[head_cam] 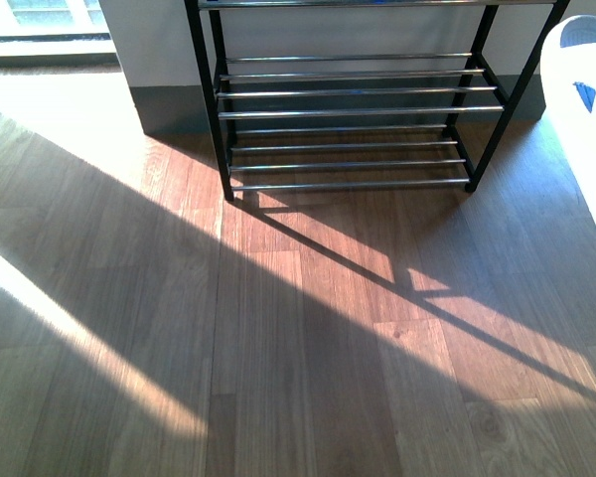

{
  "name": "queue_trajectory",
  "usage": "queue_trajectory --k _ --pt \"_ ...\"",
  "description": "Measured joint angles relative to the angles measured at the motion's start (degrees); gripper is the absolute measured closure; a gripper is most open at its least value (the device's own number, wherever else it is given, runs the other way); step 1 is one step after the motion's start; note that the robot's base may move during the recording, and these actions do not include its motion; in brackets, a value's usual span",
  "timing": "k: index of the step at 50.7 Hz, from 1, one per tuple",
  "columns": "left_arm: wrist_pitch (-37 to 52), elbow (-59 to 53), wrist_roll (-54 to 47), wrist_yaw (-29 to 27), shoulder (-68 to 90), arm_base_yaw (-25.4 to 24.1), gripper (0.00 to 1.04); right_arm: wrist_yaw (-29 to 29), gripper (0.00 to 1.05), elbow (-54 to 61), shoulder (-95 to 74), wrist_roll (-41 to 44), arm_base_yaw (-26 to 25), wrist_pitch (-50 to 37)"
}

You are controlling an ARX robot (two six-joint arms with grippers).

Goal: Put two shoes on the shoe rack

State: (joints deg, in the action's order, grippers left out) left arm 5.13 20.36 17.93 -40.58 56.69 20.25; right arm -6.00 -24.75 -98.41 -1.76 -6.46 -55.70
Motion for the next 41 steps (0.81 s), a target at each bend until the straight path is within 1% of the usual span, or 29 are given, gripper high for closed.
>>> queue_trajectory --k 11,41 --pt "0.0 0.0 0.0 0.0 0.0 0.1 1.03 0.4 1.03 0.0 0.1 0.0 -0.5 0.0" --pt "0.0 0.0 0.2 -0.1 0.0 -0.1 1.03 -0.1 1.03 0.0 0.0 0.0 0.1 0.0"
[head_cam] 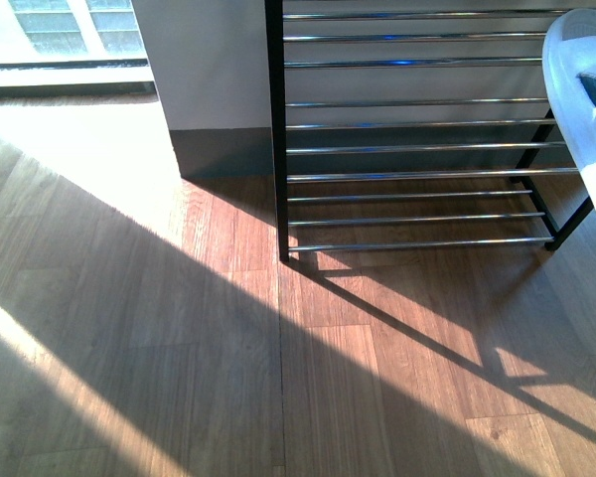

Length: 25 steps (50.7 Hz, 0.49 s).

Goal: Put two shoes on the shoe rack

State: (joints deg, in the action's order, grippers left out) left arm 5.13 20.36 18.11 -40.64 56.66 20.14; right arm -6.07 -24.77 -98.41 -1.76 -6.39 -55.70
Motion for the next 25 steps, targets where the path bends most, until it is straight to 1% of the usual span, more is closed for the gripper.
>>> queue_trajectory --k 25 --pt "0.0 -0.1 0.0 0.1 0.0 0.0 1.03 0.1 1.03 0.0 0.0 0.0 -0.2 0.0"
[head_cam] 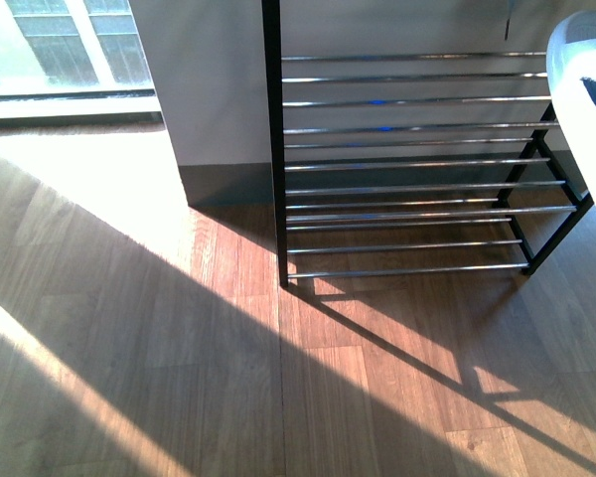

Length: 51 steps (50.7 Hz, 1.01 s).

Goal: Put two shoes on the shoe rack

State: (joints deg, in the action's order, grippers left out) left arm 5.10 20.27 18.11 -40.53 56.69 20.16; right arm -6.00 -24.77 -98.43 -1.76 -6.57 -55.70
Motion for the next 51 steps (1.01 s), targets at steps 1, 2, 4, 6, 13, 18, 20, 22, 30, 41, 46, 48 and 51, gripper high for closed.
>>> queue_trajectory --k 1,2,4,6,13,18,20,22,30,41,46,48,51 --pt "0.0 0.0 0.0 0.0 0.0 0.0 1.03 0.0 1.03 0.0 0.0 0.0 0.0 0.0" --pt "0.0 0.0 0.0 0.0 0.0 0.0 1.03 0.0 1.03 0.0 0.0 0.0 0.0 0.0" --pt "0.0 0.0 0.0 0.0 0.0 0.0 1.03 0.0 1.03 0.0 0.0 0.0 0.0 0.0" --pt "0.0 0.0 0.0 0.0 0.0 0.0 1.03 0.0 1.03 0.0 0.0 0.0 0.0 0.0" --pt "0.0 0.0 0.1 0.0 0.0 0.0 1.03 0.2 1.03 0.0 0.0 0.0 0.0 0.0" --pt "0.0 0.0 0.1 0.0 0.0 0.0 1.03 0.1 1.03 0.0 0.0 0.0 0.0 0.0" --pt "0.0 0.0 0.2 0.0 0.0 0.0 1.03 0.2 1.03 0.0 0.0 0.0 0.0 0.0" --pt "0.0 0.0 0.1 0.0 0.0 0.0 1.03 0.1 1.03 0.0 0.0 0.0 0.0 0.0" --pt "0.0 0.0 0.2 0.0 0.0 0.0 1.03 0.2 1.03 0.0 0.0 0.0 0.0 0.0" --pt "0.0 0.0 0.2 0.0 0.0 0.0 1.03 -7.8 1.03 0.6 -2.3 -1.6 -1.1 -7.1" --pt "0.0 0.0 0.2 0.0 0.0 0.0 1.03 -19.8 1.03 0.3 -6.2 -1.9 -1.7 -17.6" --pt "0.0 0.0 0.2 0.0 0.0 0.0 1.03 -22.4 1.03 0.0 -7.1 -1.8 -1.7 -17.6" --pt "0.0 0.0 0.2 0.0 0.0 0.0 1.03 -23.6 1.03 -0.2 -8.6 -1.2 -1.6 -17.1"
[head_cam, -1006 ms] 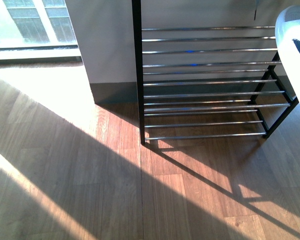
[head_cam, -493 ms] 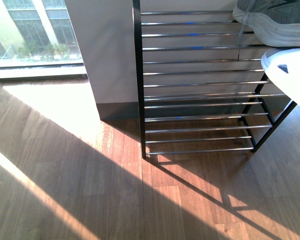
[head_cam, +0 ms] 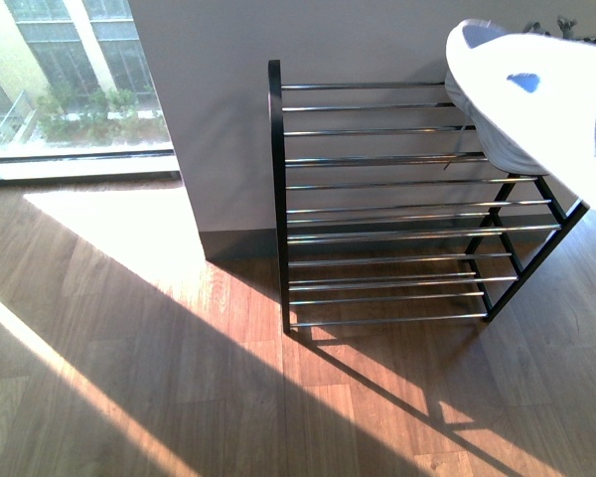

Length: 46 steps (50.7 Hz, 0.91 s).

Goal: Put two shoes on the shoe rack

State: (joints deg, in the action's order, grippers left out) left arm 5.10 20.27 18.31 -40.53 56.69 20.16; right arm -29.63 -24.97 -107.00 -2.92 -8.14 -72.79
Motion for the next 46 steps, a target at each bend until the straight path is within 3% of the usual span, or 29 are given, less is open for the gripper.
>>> queue_trajectory --k 9,32,46 --pt "0.0 0.0 0.0 -0.1 0.0 0.0 1.03 0.7 1.03 -0.2 -4.6 3.0 -0.1 2.5" --pt "0.0 0.0 0.0 0.0 0.0 0.1 1.03 0.3 1.03 0.4 1.8 -0.7 0.2 0.1" --pt "0.0 0.0 0.0 0.0 0.0 0.1 1.03 8.1 1.03 -7.9 4.1 -4.2 5.8 8.3"
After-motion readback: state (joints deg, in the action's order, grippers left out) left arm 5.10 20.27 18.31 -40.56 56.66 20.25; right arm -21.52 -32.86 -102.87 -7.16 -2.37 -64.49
